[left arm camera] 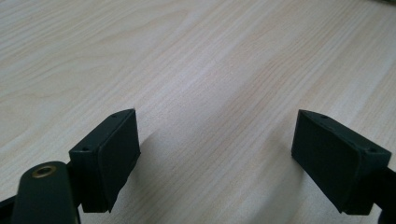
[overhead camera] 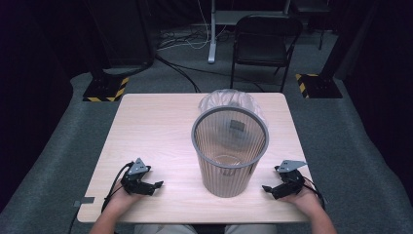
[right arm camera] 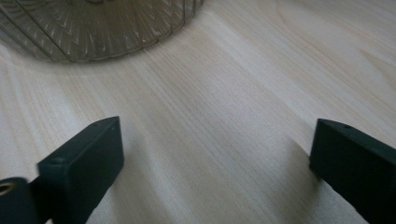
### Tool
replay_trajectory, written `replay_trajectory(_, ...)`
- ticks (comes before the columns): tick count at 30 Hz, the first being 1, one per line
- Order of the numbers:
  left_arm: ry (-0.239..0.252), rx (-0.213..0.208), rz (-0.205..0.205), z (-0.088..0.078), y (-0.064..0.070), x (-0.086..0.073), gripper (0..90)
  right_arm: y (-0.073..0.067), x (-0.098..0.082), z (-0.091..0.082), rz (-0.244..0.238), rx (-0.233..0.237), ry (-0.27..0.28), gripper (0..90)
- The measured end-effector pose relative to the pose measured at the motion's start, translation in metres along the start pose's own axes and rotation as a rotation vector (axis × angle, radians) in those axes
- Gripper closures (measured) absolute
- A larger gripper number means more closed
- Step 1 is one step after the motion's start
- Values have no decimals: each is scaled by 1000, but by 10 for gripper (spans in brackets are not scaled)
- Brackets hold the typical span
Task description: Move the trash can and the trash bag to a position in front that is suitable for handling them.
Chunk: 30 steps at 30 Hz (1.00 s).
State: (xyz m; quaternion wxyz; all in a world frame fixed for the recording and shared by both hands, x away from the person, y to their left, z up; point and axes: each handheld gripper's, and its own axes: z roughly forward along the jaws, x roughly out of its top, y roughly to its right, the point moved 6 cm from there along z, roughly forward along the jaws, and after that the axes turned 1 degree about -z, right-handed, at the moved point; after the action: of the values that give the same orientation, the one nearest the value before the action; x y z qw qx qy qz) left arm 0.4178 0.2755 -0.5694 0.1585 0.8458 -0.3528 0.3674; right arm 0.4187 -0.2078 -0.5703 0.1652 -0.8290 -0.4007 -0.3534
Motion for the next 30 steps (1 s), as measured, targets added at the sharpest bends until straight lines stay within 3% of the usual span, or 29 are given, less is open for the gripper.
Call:
replay_trajectory(2, -11, 1, -5, -1, 0, 1, 162, 1, 1, -3, -2, 2, 8, 168)
replay_trajectory(8, -48, -24, -9, -6, 4, 3, 297, 2, 3, -10, 32, -24, -42, 319)
replay_trajectory(10, -64, -30, -8, -7, 5, 4, 327, 0, 6, -11, 16, -37, -54, 355)
replay_trajectory(12, -64, -33, -8, -10, 6, 6, 356, -4, 10, -14, -14, -65, -46, 364)
replay_trajectory(14, -31, -39, -7, -14, 7, 11, 362, -7, 18, -22, -14, -87, -5, 365)
replay_trajectory(16, -1, -50, -37, -18, 8, 14, 366, -9, 24, -29, 0, -95, 39, 363)
replay_trajectory(19, 31, -49, -40, -23, 10, 19, 364, -8, 32, -37, 41, -102, 96, 347)
replay_trajectory(26, 64, -68, -42, -29, 18, 27, 354, -7, 43, -47, 127, -75, 180, 318)
replay_trajectory(30, 89, -89, -52, -32, 22, 32, 350, -8, 53, -56, 101, -74, 199, 318)
